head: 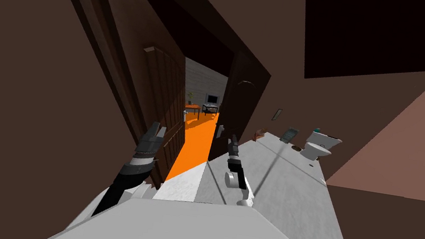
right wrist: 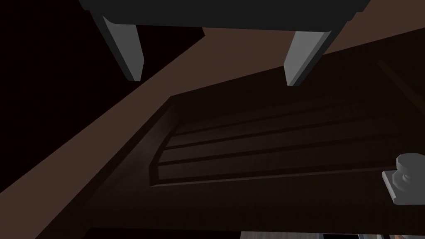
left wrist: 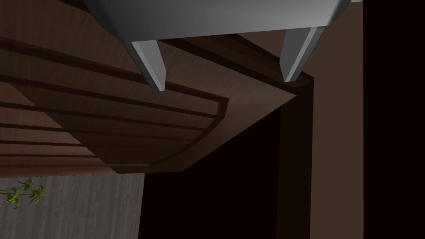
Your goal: Push the door open
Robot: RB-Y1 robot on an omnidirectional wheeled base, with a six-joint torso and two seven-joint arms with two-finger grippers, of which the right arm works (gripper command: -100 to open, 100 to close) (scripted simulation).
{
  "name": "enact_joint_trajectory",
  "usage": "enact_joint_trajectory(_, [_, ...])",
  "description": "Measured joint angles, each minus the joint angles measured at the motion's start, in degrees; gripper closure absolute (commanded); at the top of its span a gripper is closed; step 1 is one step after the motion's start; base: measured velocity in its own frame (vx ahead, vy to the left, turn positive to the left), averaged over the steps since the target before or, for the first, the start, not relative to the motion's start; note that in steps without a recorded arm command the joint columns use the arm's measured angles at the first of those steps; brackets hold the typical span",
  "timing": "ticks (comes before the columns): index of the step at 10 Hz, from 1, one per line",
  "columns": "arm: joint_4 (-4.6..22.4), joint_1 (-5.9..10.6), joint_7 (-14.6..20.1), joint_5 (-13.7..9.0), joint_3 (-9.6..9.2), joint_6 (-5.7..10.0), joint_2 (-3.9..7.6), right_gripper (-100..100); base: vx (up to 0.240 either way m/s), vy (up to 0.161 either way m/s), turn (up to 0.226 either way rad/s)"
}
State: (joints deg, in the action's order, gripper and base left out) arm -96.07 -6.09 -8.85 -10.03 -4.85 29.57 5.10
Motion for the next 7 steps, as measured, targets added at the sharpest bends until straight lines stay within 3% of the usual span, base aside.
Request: enact_joint_trajectory(7, [10.3, 5.75, -1.8, -3.1, -1.31, -1.56, -0.08, -100, 0.051, -0.134, 0.130])
